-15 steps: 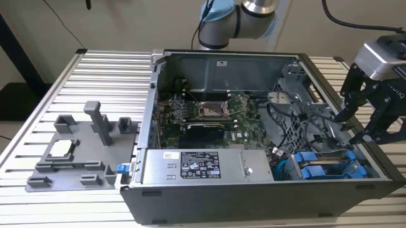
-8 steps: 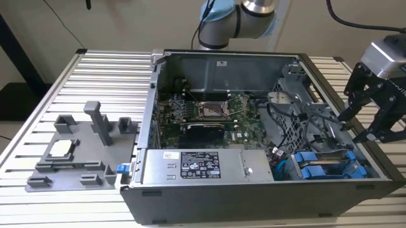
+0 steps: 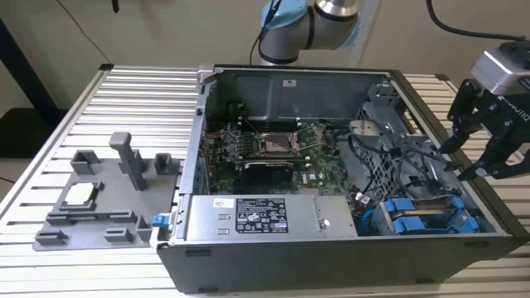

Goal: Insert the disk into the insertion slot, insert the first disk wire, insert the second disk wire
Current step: 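Insert the first disk wire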

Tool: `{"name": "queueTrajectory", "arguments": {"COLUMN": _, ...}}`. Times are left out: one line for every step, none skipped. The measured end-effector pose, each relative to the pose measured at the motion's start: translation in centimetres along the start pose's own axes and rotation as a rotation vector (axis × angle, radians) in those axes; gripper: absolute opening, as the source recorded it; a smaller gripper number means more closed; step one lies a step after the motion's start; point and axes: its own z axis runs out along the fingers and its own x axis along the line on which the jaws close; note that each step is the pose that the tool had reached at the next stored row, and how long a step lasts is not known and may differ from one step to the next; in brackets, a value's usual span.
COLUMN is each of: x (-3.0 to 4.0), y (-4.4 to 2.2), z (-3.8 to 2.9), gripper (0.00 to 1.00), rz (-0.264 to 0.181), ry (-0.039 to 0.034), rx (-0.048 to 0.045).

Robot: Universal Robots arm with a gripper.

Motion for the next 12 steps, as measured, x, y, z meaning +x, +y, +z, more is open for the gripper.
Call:
{"name": "queueTrajectory", "arguments": {"x": 0.0, "y": -0.19, "z": 0.04, "gripper": 0.53, "rz": 0.001, "ry": 0.0012, "rx": -0.0069}}
{"name": "queueTrajectory", "arguments": {"x": -0.01, "y": -0.34, "z": 0.09, "gripper": 0.53, "rz": 0.001, "ry": 0.0025, "rx": -0.0134}}
{"name": "queueTrajectory", "arguments": {"x": -0.01, "y": -0.5, "z": 0.13, "gripper": 0.53, "rz": 0.002, "ry": 0.0037, "rx": -0.02}}
{"name": "queueTrajectory", "arguments": {"x": -0.01, "y": -0.65, "z": 0.17, "gripper": 0.53, "rz": 0.003, "ry": 0.0045, "rx": -0.0262}}
{"name": "queueTrajectory", "arguments": {"x": 0.0, "y": -0.81, "z": 0.2, "gripper": 0.53, "rz": 0.003, "ry": 0.0049, "rx": -0.0315}}
{"name": "queueTrajectory", "arguments": {"x": 0.0, "y": -0.96, "z": 0.24, "gripper": 0.53, "rz": 0.003, "ry": 0.0049, "rx": -0.0356}}
{"name": "queueTrajectory", "arguments": {"x": 0.0, "y": -1.08, "z": 0.28, "gripper": 0.53, "rz": 0.003, "ry": 0.0051, "rx": -0.0395}}
{"name": "queueTrajectory", "arguments": {"x": -0.02, "y": -1.14, "z": 0.3, "gripper": 0.53, "rz": 0.003, "ry": 0.0054, "rx": -0.0417}}
{"name": "queueTrajectory", "arguments": {"x": -0.02, "y": -1.18, "z": 0.31, "gripper": 0.53, "rz": 0.003, "ry": 0.0059, "rx": -0.043}}
{"name": "queueTrajectory", "arguments": {"x": -0.02, "y": -1.21, "z": 0.34, "gripper": 0.53, "rz": 0.002, "ry": 0.0061, "rx": -0.0435}}
{"name": "queueTrajectory", "arguments": {"x": -0.02, "y": -1.26, "z": 0.36, "gripper": 0.53, "rz": 0.002, "ry": 0.0059, "rx": -0.0438}}
{"name": "queueTrajectory", "arguments": {"x": -0.01, "y": -1.31, "z": 0.38, "gripper": 0.53, "rz": 0.001, "ry": 0.0058, "rx": -0.0439}}
